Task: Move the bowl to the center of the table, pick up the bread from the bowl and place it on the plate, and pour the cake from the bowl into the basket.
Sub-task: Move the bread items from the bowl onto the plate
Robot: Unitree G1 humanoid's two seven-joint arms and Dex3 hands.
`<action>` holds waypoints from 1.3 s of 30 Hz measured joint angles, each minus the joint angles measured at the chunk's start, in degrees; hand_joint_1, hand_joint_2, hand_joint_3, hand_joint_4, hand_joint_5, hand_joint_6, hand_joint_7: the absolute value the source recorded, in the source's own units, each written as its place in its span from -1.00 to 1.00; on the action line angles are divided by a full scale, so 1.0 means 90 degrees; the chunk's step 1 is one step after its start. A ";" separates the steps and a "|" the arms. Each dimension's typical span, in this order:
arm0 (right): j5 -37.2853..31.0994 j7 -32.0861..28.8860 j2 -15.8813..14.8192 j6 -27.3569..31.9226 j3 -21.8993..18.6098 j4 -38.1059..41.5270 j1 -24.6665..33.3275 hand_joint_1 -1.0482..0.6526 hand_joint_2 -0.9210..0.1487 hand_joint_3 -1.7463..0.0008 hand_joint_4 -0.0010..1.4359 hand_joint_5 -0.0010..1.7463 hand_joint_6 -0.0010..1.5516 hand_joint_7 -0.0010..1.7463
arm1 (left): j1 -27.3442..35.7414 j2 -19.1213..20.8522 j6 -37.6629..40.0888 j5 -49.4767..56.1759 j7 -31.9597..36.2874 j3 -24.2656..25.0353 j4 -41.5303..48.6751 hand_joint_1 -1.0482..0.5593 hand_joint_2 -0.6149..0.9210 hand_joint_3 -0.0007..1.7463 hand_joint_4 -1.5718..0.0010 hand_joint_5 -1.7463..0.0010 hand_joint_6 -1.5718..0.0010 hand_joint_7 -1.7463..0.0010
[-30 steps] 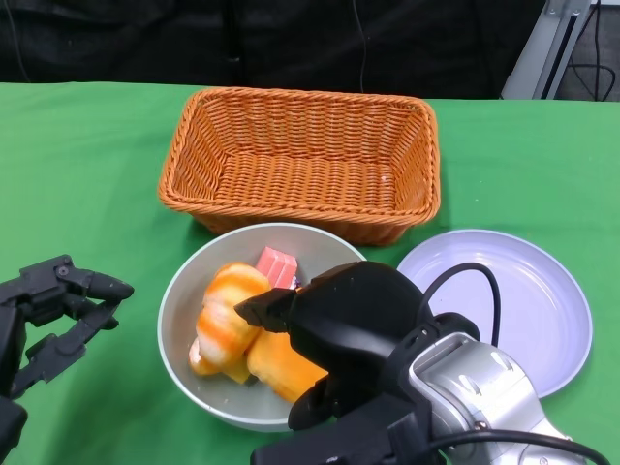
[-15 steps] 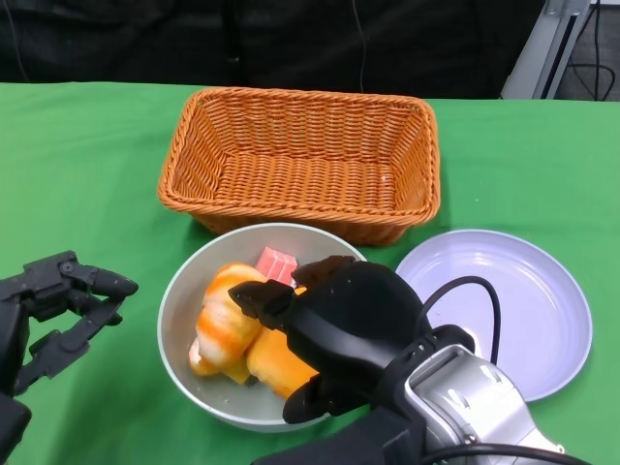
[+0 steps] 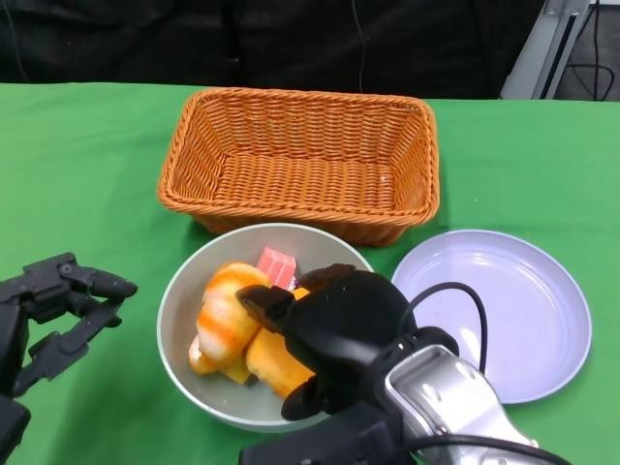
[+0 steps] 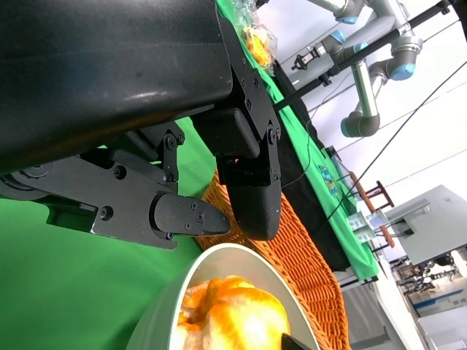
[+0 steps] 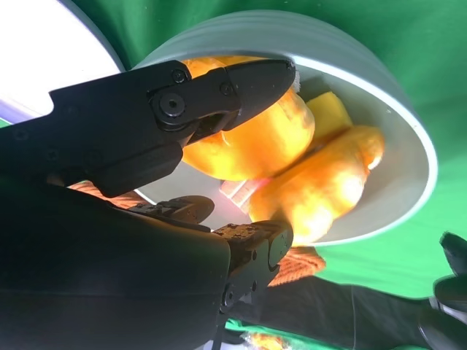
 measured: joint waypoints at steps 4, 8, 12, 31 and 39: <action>-0.0015 -0.0048 0.0068 0.0033 0.0016 0.0303 -0.0142 -0.81 -1.00 0.97 -0.65 -1.00 -0.58 -0.98 | 0.0004 0.0000 -0.0022 -0.0029 -0.0002 0.0000 0.0001 0.21 1.00 -0.70 -0.06 -0.35 -0.15 0.10; -0.0031 -0.0310 0.0088 0.0013 0.0101 0.0581 -0.0220 -0.81 -1.00 0.97 -0.65 -1.00 -0.55 -0.97 | 0.0005 0.0001 -0.0030 -0.0032 -0.0001 0.0000 0.0001 0.21 1.00 -0.70 -0.06 -0.35 -0.15 0.11; -0.0034 -0.0431 0.0086 -0.0016 0.0184 0.0755 -0.0333 -0.81 -1.00 0.95 -0.68 -1.00 -0.51 -0.97 | 0.0021 0.0000 0.0001 -0.0031 -0.0001 0.0000 -0.0024 0.21 1.00 -0.71 -0.07 -0.35 -0.16 0.11; 0.0208 -0.0970 0.0083 -0.0145 0.0196 0.0855 -0.0261 -0.74 -0.99 0.97 -0.57 -0.94 -0.47 -0.99 | 0.0094 -0.0011 0.0083 -0.0028 0.0000 -0.0003 -0.0089 0.20 1.00 -0.71 -0.07 -0.35 -0.16 0.10; 0.0318 -0.1365 -0.0018 -0.0314 0.0189 0.0485 0.0031 -0.68 -1.00 0.97 -0.55 -0.95 -0.46 -0.99 | 0.0092 -0.0011 0.0108 -0.0029 -0.0001 -0.0027 -0.0088 0.21 1.00 -0.70 -0.08 -0.34 -0.15 0.11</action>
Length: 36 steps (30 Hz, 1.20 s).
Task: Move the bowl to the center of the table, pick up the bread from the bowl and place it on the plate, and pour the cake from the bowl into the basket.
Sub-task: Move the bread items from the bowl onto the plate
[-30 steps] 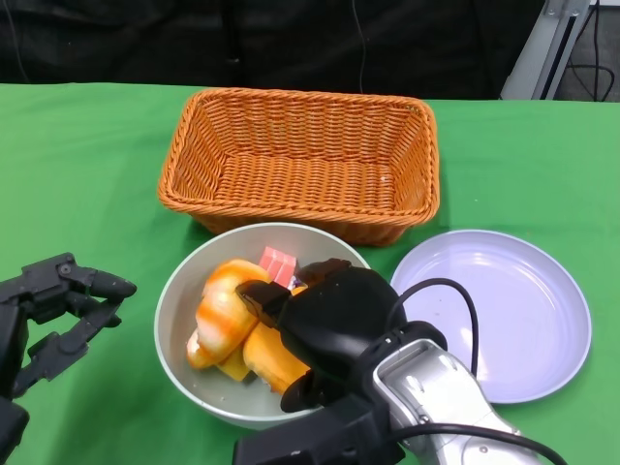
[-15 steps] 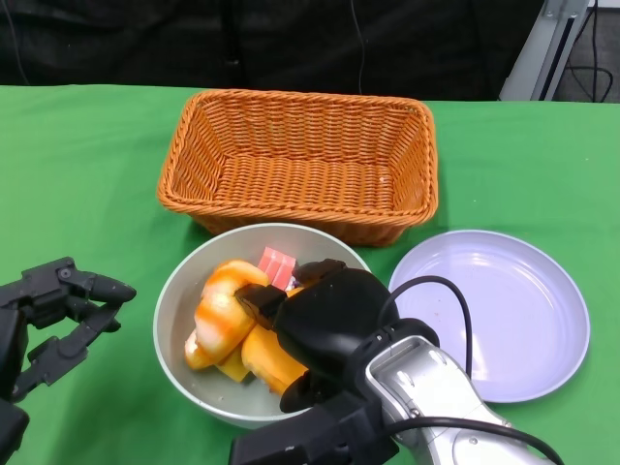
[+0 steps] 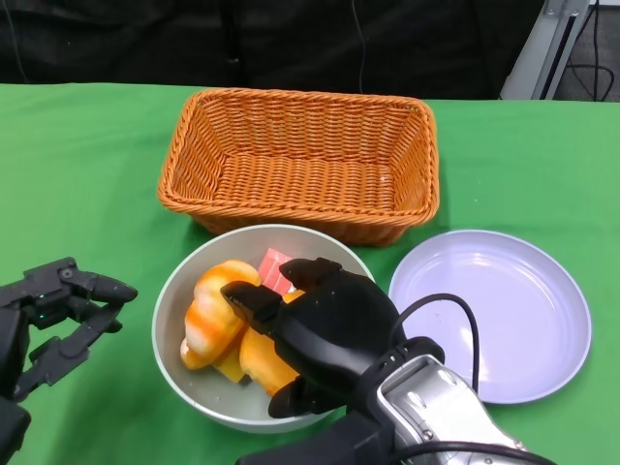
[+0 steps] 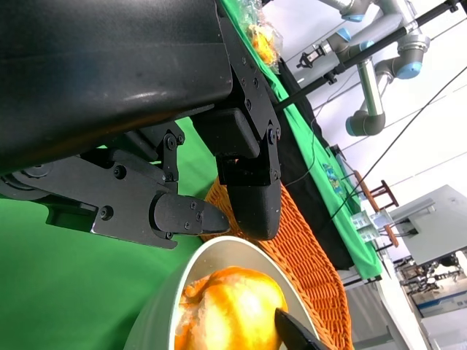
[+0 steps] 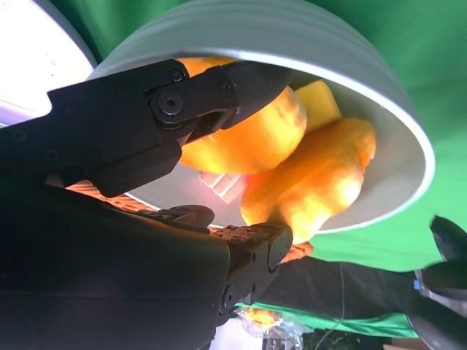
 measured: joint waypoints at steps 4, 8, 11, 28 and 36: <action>-0.0003 -0.0137 -0.0051 -0.0084 0.0001 -0.0159 0.0092 -0.66 -0.99 0.99 -0.51 -0.94 -0.44 -0.99 | -0.0001 0.0001 -0.0001 0.0001 0.0000 -0.0003 0.0021 0.20 1.00 -0.71 -0.08 -0.34 -0.16 0.11; -0.0024 -0.0144 -0.0074 -0.0125 0.0002 -0.0409 0.0180 -0.67 -1.00 0.96 -0.49 -0.94 -0.43 -0.99 | -0.0002 0.0001 -0.0001 0.0009 0.0001 -0.0003 0.0056 0.17 1.00 -0.74 -0.09 -0.34 -0.16 0.10; -0.0034 -0.0137 -0.0080 -0.0145 0.0002 -0.0567 0.0220 -0.66 -1.00 0.95 -0.45 -0.93 -0.40 -0.98 | -0.0007 0.0001 -0.0002 0.0011 0.0001 -0.0003 0.0064 0.18 1.00 -0.73 -0.09 -0.34 -0.16 0.10; -0.0161 -0.0132 -0.0113 -0.0234 -0.0041 -0.0777 0.0287 -0.65 -1.00 0.96 -0.41 -0.93 -0.36 -0.99 | -0.0095 0.0013 -0.0067 0.0001 -0.0001 -0.0003 0.0238 0.21 1.00 -0.71 -0.09 -0.34 -0.16 0.12; -0.0060 -0.0347 -0.0021 -0.0342 -0.0184 0.0023 -0.0127 -0.62 -1.00 0.96 -0.38 -0.94 -0.40 -1.00 | -0.0106 0.0006 -0.0174 0.0031 0.0003 -0.0002 0.0262 0.22 1.00 -0.72 -0.11 -0.33 -0.16 0.12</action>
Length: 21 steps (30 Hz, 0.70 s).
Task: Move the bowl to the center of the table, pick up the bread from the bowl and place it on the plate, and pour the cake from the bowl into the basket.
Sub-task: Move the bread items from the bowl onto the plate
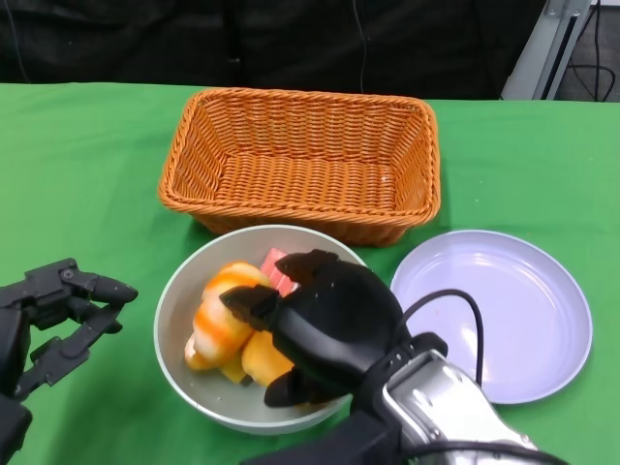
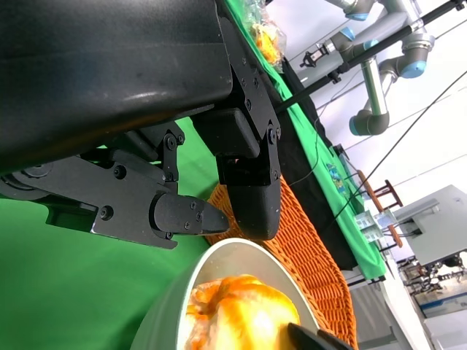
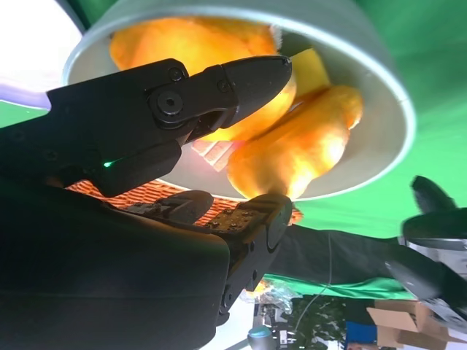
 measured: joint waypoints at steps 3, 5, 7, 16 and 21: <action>0.0047 -0.0112 0.0082 -0.0007 -0.0022 0.0247 -0.0153 -0.62 -1.00 0.95 -0.36 -0.94 -0.41 -1.00 | 0.0000 -0.0008 -0.0004 0.0005 0.0000 0.0000 0.0000 0.22 1.00 -0.71 -0.11 -0.32 -0.16 0.11; 0.0100 -0.0289 0.0171 -0.0038 -0.0022 0.0499 -0.0271 -0.62 -1.00 0.96 -0.35 -0.94 -0.41 -1.00 | 0.0000 -0.0024 -0.0006 -0.0019 -0.0001 -0.0001 0.0000 0.22 1.00 -0.70 -0.10 -0.32 -0.16 0.11; 0.0171 -0.0407 0.0238 -0.0047 -0.0021 0.0651 -0.0346 -0.61 -1.00 0.96 -0.35 -0.94 -0.41 -1.00 | 0.0000 -0.0041 -0.0006 -0.0053 -0.0001 -0.0001 0.0000 0.20 1.00 -0.70 -0.09 -0.33 -0.16 0.09; 0.0225 -0.0790 0.0404 -0.0051 -0.0018 0.1089 -0.0510 -0.56 -1.00 0.95 -0.28 -0.93 -0.39 -0.99 | -0.0025 -0.0045 -0.0089 -0.0061 -0.0004 -0.0007 0.0076 0.20 1.00 -0.69 -0.07 -0.36 -0.13 0.06; 0.0285 -0.0867 0.0403 -0.0099 -0.0018 0.1098 -0.0510 -0.57 -1.00 0.93 -0.22 -0.91 -0.36 -0.98 | -0.0041 -0.0045 -0.0092 -0.0127 -0.0005 -0.0007 0.0091 0.18 1.00 -0.70 -0.06 -0.36 -0.12 0.05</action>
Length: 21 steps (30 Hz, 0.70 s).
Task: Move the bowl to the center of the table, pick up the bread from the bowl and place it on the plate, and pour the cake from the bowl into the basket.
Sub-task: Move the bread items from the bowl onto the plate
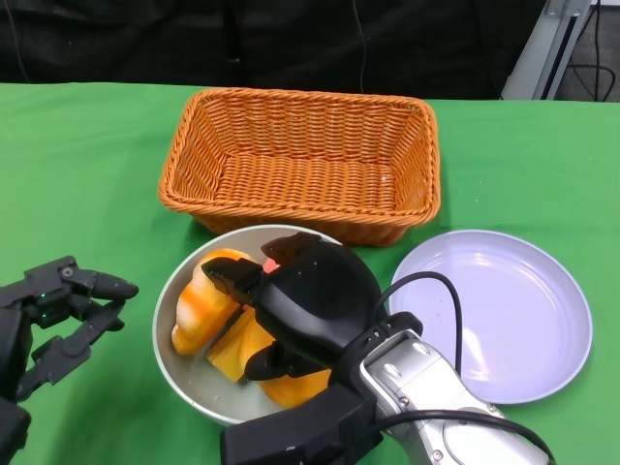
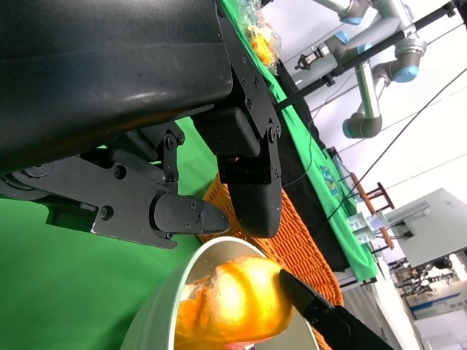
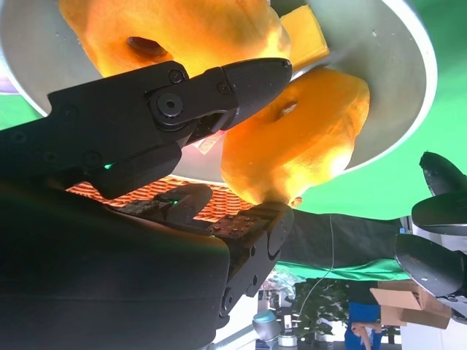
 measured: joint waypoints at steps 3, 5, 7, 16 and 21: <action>-0.0004 -0.0013 -0.0006 0.0001 0.0002 -0.0030 0.0002 -0.57 -1.00 0.93 -0.20 -0.91 -0.34 -0.98 | -0.0003 0.0001 0.0000 -0.0004 0.0000 -0.0002 0.0002 0.19 1.00 -0.70 -0.06 -0.36 -0.12 0.05; -0.0029 -0.0024 -0.0025 0.0004 0.0008 -0.0118 0.0018 -0.58 -1.00 0.94 -0.18 -0.91 -0.33 -0.98 | -0.0008 0.0001 0.0000 -0.0003 0.0000 -0.0002 0.0006 0.19 1.00 -0.71 -0.06 -0.36 -0.12 0.05; -0.0060 -0.0039 -0.0051 0.0000 0.0017 -0.0232 0.0038 -0.58 -1.00 0.94 -0.17 -0.91 -0.33 -0.98 | -0.0023 0.0002 0.0000 -0.0001 0.0001 -0.0002 0.0027 0.19 1.00 -0.71 -0.07 -0.36 -0.12 0.05; -0.0145 0.0059 -0.0227 0.0000 0.0037 -0.0847 0.0251 -0.61 -1.00 0.95 -0.18 -0.94 -0.34 -0.99 | -0.0062 0.0028 -0.0018 0.0115 0.0006 -0.0002 0.0216 0.17 1.00 -0.73 -0.11 -0.33 -0.13 0.08; -0.0234 0.0133 -0.0227 -0.0002 0.0067 -0.1022 0.0263 -0.61 -1.00 0.96 -0.20 -0.96 -0.34 -1.00 | -0.0067 0.0028 -0.0018 0.0120 0.0006 -0.0001 0.0216 0.14 1.00 -0.72 -0.13 -0.34 -0.15 0.10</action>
